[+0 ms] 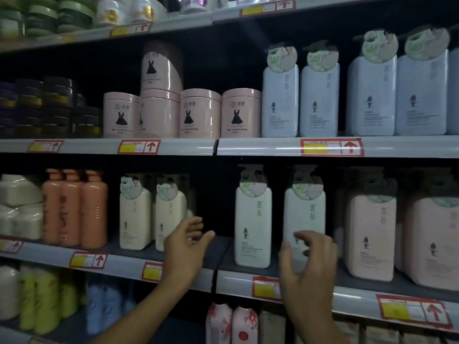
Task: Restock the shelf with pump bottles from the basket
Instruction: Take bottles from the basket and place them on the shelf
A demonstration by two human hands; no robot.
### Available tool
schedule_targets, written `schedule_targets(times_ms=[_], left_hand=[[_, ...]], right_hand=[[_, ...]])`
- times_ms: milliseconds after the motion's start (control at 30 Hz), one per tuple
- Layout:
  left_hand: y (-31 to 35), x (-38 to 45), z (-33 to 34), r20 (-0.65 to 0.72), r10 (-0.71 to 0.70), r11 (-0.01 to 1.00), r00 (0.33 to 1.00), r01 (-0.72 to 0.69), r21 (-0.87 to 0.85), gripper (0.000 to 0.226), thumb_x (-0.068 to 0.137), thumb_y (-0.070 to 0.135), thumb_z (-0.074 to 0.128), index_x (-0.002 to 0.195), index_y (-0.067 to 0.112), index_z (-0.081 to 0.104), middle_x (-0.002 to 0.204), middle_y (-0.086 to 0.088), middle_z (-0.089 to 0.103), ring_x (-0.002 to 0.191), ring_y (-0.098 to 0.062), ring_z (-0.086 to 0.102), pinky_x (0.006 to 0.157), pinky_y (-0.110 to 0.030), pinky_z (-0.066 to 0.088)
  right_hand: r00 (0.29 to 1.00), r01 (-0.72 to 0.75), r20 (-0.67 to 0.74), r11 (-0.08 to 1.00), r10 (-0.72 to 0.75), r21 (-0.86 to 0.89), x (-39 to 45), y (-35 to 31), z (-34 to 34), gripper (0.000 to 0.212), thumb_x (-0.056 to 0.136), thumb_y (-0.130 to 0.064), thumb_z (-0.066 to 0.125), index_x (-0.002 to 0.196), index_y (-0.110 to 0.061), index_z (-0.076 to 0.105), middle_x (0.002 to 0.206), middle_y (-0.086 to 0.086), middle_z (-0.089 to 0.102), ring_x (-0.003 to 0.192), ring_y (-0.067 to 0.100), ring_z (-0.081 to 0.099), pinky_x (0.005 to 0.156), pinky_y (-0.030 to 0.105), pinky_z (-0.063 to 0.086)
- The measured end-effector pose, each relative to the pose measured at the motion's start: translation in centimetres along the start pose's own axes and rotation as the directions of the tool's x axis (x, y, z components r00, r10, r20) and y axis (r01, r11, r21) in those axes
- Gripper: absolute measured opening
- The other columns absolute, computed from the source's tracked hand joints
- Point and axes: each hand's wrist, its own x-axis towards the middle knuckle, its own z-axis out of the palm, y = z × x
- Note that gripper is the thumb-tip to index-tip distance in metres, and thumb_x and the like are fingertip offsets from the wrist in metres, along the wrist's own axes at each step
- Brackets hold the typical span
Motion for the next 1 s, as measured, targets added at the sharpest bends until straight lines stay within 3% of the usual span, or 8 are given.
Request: schedule_targets(times_ms=[67,167,333,400,533,700,800,1000], left_hand=[[-0.3,0.8,-2.8,-0.087,0.052,0.997,0.995,-0.045,0.07,0.027,0.081,0.011,0.08,0.101,0.021,0.064,0.093,0.005,0.068,0.084,-0.013,0.065,0.071,-0.021,0.053],[-1.2,2.2,-7.0,-0.191,0.081,0.983,0.978,-0.046,0.18,0.029,0.08,0.014,0.081,0.101,0.019,0.062,0.092,0.001,0.067,0.081,-0.015,0.062,0.071,-0.027,0.05],[-4.0,4.4,-11.7,-0.26,-0.001,0.971,0.966,0.063,0.232,0.046,0.079,0.011,0.082,0.119,0.01,0.061,0.114,-0.009,0.065,0.1,-0.024,0.061,0.084,-0.036,0.051],[-5.0,5.0,-12.6,-0.233,-0.038,0.973,0.972,0.089,0.212,0.052,0.078,0.003,0.081,0.125,0.003,0.06,0.111,-0.003,0.063,0.097,-0.022,0.062,0.081,-0.031,0.048],[-6.8,5.7,-13.1,-0.18,-0.089,0.975,0.98,0.123,0.186,0.057,0.079,-0.005,0.077,0.132,0.001,0.056,0.105,0.005,0.057,0.086,-0.009,0.054,0.081,-0.025,0.043],[-9.4,7.5,-13.0,-0.173,-0.095,0.964,0.98,0.134,0.231,0.054,0.076,0.003,0.082,0.123,0.017,0.06,0.11,-0.004,0.07,0.096,-0.022,0.066,0.087,-0.035,0.054],[-10.1,8.1,-12.5,-0.188,-0.089,0.956,0.978,0.137,0.26,0.049,0.076,0.007,0.082,0.121,0.013,0.062,0.113,-0.006,0.071,0.097,-0.023,0.067,0.088,-0.037,0.054],[-11.3,8.4,-12.5,-0.228,-0.096,0.948,0.969,0.158,0.274,0.066,0.075,0.012,0.084,0.135,0.011,0.056,0.124,-0.009,0.068,0.108,-0.027,0.066,0.095,-0.045,0.054]], right_hand=[[0.992,0.063,0.106,0.994,-0.072,0.087,-1.4,-2.0,2.1,0.013,0.088,-0.02,0.063,0.1,-0.017,0.06,0.098,-0.007,0.052,0.094,0.013,0.05,0.081,0.024,0.042],[0.925,0.002,0.374,0.986,-0.065,0.168,-3.4,-4.7,6.5,0.011,0.091,-0.025,0.065,0.101,-0.025,0.059,0.097,-0.013,0.053,0.094,0.007,0.053,0.082,0.021,0.045],[0.756,-0.208,0.644,0.976,0.115,0.07,-3.4,-8.3,14.0,0.044,0.092,-0.035,0.066,0.13,-0.018,0.054,0.123,-0.003,0.056,0.115,0.012,0.054,0.088,0.017,0.04],[0.705,-0.288,0.681,0.958,0.199,0.018,-2.8,-8.6,16.4,0.053,0.09,-0.034,0.068,0.135,-0.014,0.048,0.131,0.003,0.056,0.121,0.019,0.054,0.091,0.023,0.042],[0.684,-0.303,0.683,0.951,0.257,-0.054,-2.1,-8.5,19.5,0.04,0.091,-0.033,0.068,0.122,-0.011,0.056,0.122,0.007,0.066,0.109,0.021,0.064,0.079,0.024,0.05],[0.661,-0.271,0.706,0.958,0.254,-0.091,-2.9,-8.2,21.6,0.04,0.089,-0.037,0.068,0.12,-0.015,0.06,0.122,0.004,0.067,0.111,0.022,0.064,0.087,0.032,0.055],[0.636,-0.266,0.72,0.955,0.277,-0.133,-2.8,-7.4,22.2,0.038,0.092,-0.034,0.064,0.122,-0.014,0.056,0.125,0.006,0.06,0.115,0.024,0.06,0.092,0.035,0.053],[0.588,-0.297,0.739,0.937,0.329,-0.181,-2.3,-6.8,23.0,0.043,0.092,-0.032,0.066,0.128,-0.011,0.055,0.128,0.007,0.052,0.121,0.024,0.053,0.099,0.034,0.049]])
